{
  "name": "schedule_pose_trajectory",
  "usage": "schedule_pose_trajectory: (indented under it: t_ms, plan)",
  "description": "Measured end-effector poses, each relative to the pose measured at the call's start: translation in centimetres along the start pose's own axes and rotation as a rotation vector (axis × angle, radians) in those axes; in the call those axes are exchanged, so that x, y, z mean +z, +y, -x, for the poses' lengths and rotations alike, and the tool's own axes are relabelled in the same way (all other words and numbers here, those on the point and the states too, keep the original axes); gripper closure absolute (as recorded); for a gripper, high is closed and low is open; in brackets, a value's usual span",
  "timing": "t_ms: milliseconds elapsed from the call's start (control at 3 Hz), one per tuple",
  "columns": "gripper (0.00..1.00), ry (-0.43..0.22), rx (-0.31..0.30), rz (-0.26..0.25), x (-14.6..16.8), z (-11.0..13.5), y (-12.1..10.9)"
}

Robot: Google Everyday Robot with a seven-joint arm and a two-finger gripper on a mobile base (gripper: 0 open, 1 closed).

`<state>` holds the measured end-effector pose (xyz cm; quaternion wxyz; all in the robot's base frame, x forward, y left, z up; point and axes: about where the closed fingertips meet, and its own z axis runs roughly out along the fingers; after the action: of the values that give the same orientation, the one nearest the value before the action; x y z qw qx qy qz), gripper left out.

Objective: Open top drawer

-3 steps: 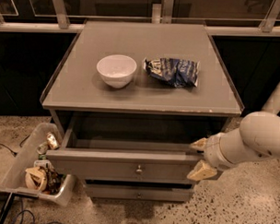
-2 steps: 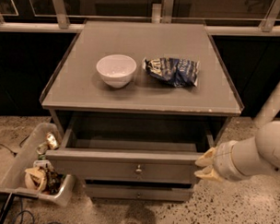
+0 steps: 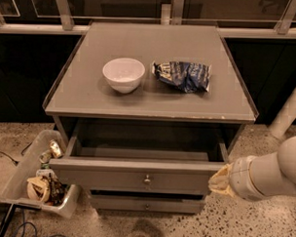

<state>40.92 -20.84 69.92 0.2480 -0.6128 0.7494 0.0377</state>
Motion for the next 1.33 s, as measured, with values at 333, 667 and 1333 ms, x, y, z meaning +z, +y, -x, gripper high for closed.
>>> schedule_pose_trajectory:
  t_ms: [333,667,1333]
  plan:
    - [0.58,0.002,-0.112,-0.022,0.34,3.91,-3.1]
    - [0.35,0.002,-0.131,-0.021,0.49,4.58,-3.32]
    - [0.0,-0.001,-0.131,-0.022,0.71,4.47,-3.45]
